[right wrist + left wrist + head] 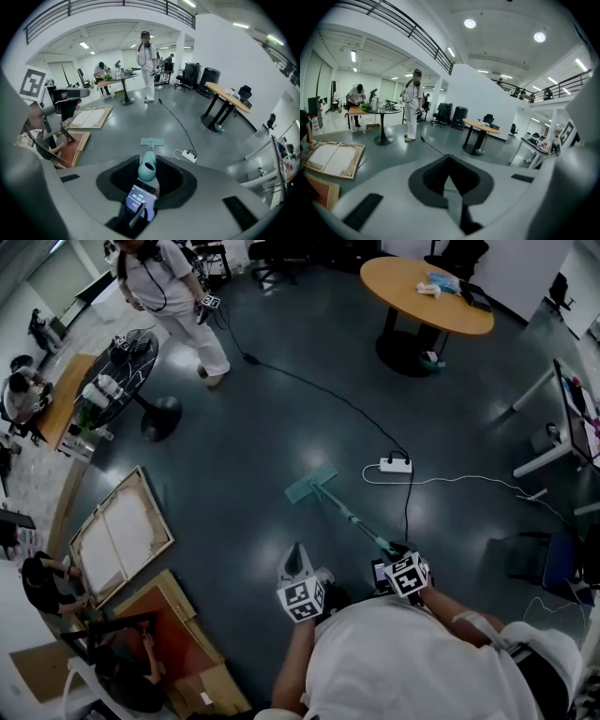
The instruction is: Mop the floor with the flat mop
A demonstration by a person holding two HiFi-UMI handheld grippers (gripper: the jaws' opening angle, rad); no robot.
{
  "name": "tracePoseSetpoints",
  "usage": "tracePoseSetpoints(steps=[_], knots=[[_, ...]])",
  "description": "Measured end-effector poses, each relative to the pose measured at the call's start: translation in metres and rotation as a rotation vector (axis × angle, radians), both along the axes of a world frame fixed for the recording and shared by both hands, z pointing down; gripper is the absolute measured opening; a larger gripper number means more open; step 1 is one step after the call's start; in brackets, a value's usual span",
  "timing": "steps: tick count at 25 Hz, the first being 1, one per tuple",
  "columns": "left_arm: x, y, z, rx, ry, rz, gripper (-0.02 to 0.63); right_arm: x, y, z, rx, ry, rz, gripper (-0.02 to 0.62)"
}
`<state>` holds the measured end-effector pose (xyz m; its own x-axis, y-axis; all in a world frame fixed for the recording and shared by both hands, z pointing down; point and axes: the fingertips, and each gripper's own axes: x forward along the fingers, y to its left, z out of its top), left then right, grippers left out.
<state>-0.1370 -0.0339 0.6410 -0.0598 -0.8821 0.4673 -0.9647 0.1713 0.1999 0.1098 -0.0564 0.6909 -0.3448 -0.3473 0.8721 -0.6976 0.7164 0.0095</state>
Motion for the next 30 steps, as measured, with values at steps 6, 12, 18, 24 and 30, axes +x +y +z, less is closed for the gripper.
tracePoseSetpoints(steps=[6, 12, 18, 24, 30], knots=[[0.005, 0.006, 0.0, 0.007, 0.005, 0.003, 0.005, -0.001, 0.008, -0.018, 0.04, -0.008, -0.024, 0.112], [0.009, 0.011, -0.001, 0.01, 0.004, 0.012, 0.005, -0.004, 0.012, -0.017, 0.043, -0.032, -0.01, 0.112], [0.004, 0.013, 0.0, 0.015, 0.004, 0.022, 0.005, -0.01, 0.018, -0.015, 0.039, -0.038, -0.006, 0.112], [-0.002, 0.011, 0.003, 0.009, 0.011, 0.032, 0.005, -0.017, 0.018, -0.018, 0.049, -0.046, -0.005, 0.112], [-0.003, 0.006, 0.007, 0.006, 0.016, 0.047, 0.005, -0.021, 0.016, -0.016, 0.053, -0.047, -0.005, 0.112]])
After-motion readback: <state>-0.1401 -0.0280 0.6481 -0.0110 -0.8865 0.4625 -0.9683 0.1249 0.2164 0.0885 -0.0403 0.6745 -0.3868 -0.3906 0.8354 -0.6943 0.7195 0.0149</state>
